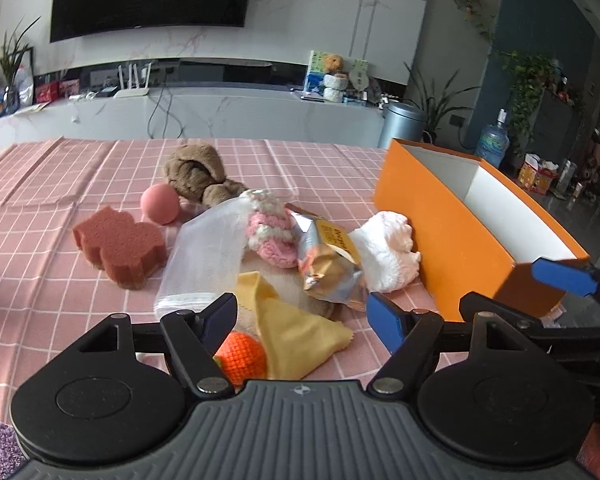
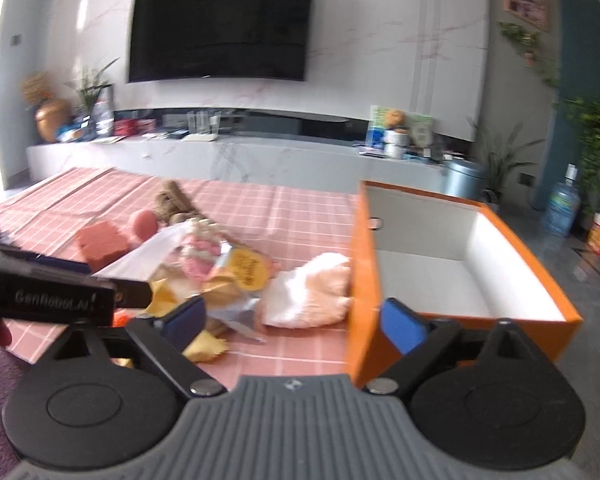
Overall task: Organize soft objects
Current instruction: 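Grasp the clear plastic bag with the left tool while the right tool grasps the yellow Deeyeo pack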
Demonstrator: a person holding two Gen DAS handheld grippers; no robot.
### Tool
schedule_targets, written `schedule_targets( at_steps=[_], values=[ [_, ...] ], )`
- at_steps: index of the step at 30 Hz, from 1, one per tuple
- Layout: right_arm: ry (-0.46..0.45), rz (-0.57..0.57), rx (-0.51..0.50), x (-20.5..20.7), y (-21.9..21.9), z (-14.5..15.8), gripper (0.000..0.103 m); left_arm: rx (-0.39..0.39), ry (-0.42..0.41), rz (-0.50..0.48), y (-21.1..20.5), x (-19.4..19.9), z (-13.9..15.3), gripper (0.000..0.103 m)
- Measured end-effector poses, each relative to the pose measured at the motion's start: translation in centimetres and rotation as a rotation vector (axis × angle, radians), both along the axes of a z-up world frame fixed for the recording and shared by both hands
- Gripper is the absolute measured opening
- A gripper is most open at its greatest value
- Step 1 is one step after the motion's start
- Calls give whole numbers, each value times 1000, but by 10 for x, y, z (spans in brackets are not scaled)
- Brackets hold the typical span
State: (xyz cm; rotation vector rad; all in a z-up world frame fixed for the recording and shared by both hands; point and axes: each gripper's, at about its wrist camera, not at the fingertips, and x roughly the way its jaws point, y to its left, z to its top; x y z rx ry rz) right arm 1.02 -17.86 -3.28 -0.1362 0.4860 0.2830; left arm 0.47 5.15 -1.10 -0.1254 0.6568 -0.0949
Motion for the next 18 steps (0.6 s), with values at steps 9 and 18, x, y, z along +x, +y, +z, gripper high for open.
schedule_targets(
  at_steps=[9,18],
  values=[
    [56,82,18,50,26,-7,69,51,11,10,30,33,-3,71],
    [229,73,69,134,54,-33,71,82,102,41,46,92,-32,85]
  ],
)
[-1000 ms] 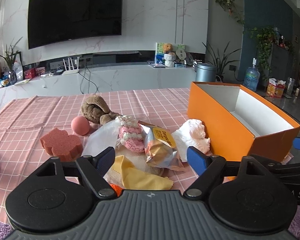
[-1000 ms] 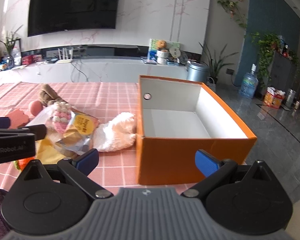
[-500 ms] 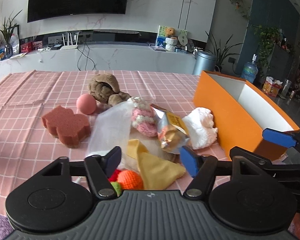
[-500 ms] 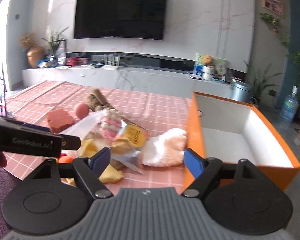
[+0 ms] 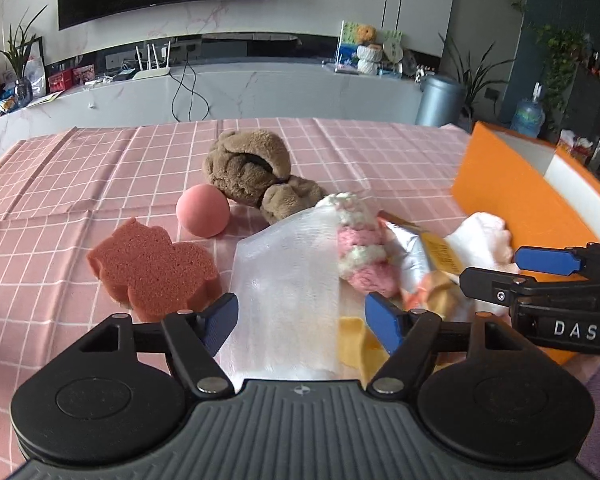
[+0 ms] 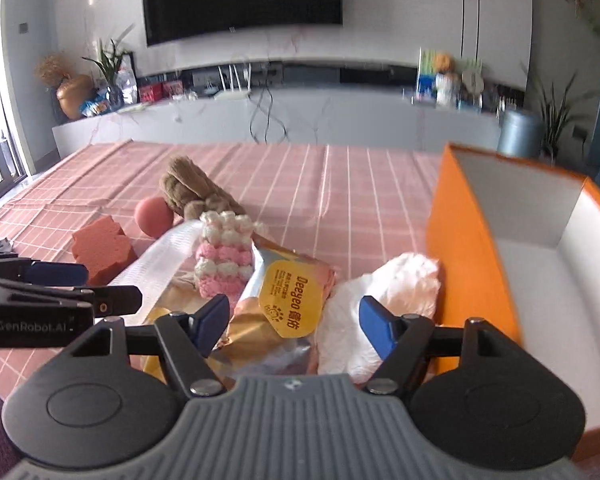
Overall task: Organize soft objects
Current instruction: 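Grasp the clear plastic bag with the left tool while the right tool grasps the yellow Deeyeo pack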
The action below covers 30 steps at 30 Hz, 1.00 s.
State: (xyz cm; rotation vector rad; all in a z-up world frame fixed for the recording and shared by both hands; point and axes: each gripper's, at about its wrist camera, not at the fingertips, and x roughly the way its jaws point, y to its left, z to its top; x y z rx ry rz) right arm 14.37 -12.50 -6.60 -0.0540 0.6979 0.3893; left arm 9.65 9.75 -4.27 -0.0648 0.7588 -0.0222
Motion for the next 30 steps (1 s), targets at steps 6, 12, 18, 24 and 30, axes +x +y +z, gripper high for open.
schedule_targets(
  at_steps=[6,12,18,24,30],
  values=[
    [125,-27,51,40,8,-20,82,-47,87,53,16,30,-21,82],
    [189,-6,73,53,14,-32,71,-72,106,42,18,37,-26,51],
    [161,15,40,51,20,-30,56,-74,102,38,17,37,-27,29],
    [150,25,48,47,14,-23,44,-26,60,37,12,30,-14,3],
    [90,38,71,33,7,-1,43,-33,-10,34,9,15,15,2]
  ],
)
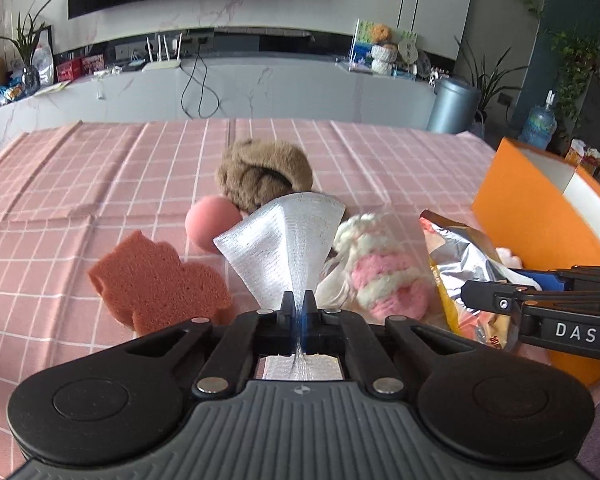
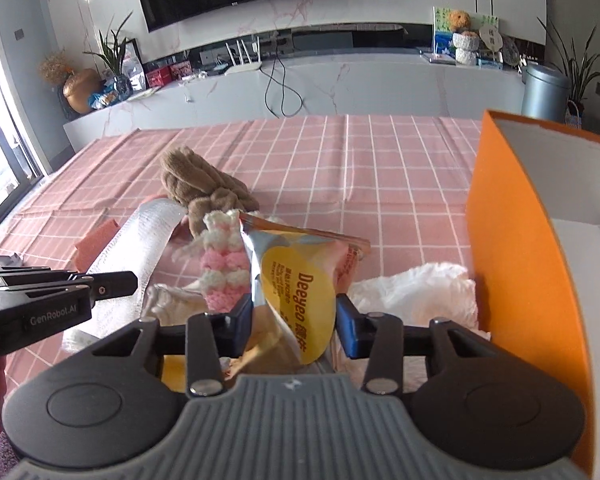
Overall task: Organize soft objects
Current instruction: 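Grasp the clear plastic bag with the left tool while the right tool grasps the yellow Deeyeo pack, then carry the bag and Deeyeo pack into the orange box and release both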
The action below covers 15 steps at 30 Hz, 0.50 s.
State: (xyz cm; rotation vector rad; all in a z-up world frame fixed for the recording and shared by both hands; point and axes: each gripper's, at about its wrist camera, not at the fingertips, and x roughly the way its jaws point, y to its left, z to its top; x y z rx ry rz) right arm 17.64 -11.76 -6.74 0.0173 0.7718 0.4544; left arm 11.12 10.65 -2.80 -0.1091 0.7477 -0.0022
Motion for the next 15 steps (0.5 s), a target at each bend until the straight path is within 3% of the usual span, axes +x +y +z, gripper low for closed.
schedule_targets(
  at_steps=[3,8,15],
  values=[
    [-6,15,60,-3,-10,11,43,11,-42,-5,-6,-8,16,2],
    [97,-20,191,5,-31,17,44,0,-87,-30,-18,-20,36,2],
    [38,-14,234,-16,-51,43,44,17,-135,-99,-42,-30,55,2]
  ],
)
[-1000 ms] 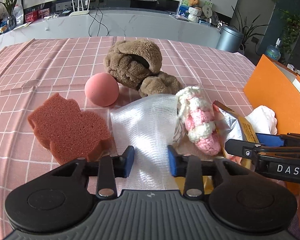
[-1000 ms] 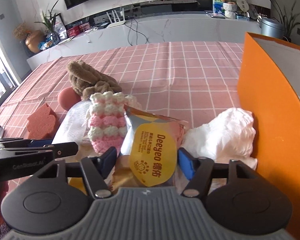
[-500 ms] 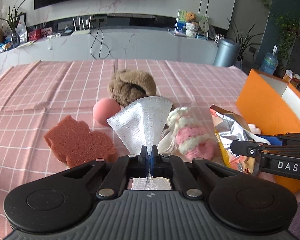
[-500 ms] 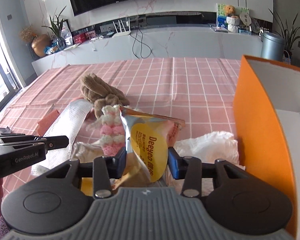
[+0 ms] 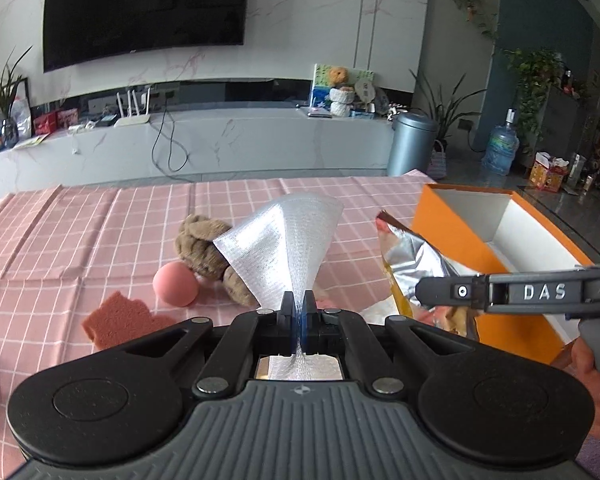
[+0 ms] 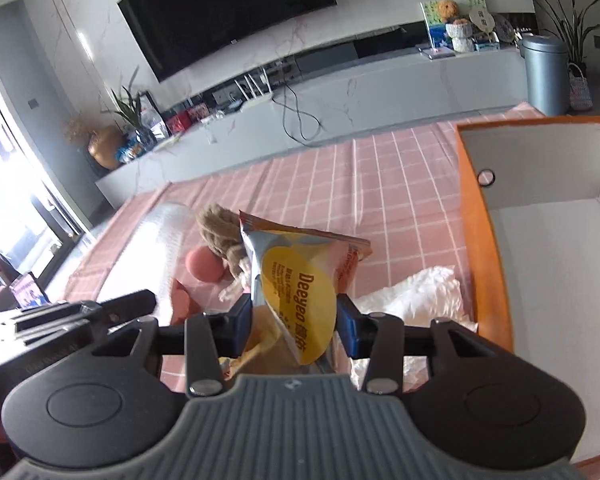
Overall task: Organize soft objects
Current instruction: 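Carry the bag and Deeyeo pack into the orange box and release both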
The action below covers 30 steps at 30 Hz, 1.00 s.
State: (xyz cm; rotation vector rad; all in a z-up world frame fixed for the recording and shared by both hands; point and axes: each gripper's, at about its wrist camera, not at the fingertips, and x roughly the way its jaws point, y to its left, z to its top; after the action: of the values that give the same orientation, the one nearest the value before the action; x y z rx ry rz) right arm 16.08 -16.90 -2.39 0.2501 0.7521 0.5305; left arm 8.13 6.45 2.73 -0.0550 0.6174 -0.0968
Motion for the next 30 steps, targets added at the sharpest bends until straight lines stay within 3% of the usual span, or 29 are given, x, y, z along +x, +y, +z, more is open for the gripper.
schedule_targets(
  at_steps=[6,9,15,20,26,30],
  values=[
    [-77,-28,-46,-6,-24,38,44,-42,-42,-90,-27,6,25,2],
    [-73,-54,-62,-4,-49,50,44,-88,-52,-155,-46,16,36,2],
    [-55,-91,-195,2,-108,61,44,-157,11,-321,-103,57,43,2],
    [18,-96,-326,20,-152,44,44,-196,146,-438,-155,101,31,2],
    [149,-67,-422,52,-181,1,44,-160,334,-459,-194,143,-10,2],
    [202,-19,-459,62,-179,-24,44,-141,408,-473,-203,147,-26,2]
  ],
)
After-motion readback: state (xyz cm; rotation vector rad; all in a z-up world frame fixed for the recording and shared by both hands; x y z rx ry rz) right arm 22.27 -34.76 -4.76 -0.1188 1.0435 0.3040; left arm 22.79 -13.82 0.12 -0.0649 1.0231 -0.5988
